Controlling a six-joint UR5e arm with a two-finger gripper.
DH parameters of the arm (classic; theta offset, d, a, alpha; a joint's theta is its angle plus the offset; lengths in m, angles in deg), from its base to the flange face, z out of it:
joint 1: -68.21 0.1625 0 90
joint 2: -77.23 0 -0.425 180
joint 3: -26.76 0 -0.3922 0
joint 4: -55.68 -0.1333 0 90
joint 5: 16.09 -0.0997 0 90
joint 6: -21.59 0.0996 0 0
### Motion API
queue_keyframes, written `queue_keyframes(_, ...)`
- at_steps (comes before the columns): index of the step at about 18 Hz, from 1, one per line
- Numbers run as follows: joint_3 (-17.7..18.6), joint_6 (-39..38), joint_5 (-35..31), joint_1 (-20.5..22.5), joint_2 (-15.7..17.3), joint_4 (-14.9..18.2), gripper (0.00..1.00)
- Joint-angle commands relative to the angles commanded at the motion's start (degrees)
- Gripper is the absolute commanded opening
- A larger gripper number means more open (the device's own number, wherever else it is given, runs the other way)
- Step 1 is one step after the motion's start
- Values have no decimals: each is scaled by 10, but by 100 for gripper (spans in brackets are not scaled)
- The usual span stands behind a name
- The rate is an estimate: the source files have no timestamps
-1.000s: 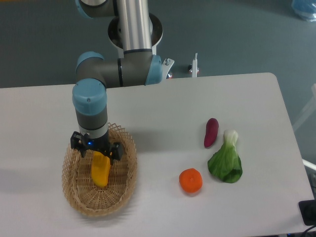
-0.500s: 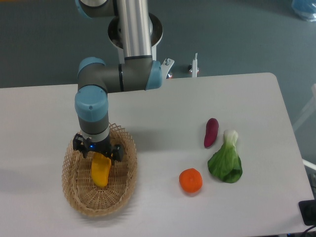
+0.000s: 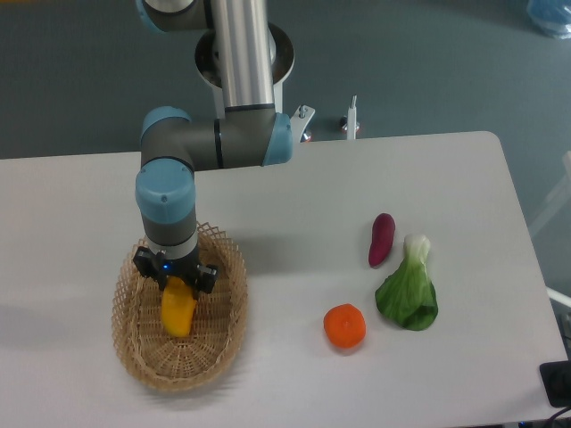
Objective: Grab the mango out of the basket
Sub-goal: 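Lift the mango out of the basket and carry it toward the bok choy, then hold the mango raised beside the bok choy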
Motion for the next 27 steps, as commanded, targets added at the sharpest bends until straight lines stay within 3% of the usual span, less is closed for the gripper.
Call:
queue_keyframes(4,-10,4,1,5,17,1,51)
queue_keyframes(8,-49,6,0,49,46,13,53)
queue_keyframes(13,-86,118,0,171,79,28,57)
queue_keyframes(15,-94,192,0,224,81,74,56)
queue_keyframes(18,-93,261,0,273,90,96,56)
queue_keyframes(27,-93,332,1,325,81,99,54)
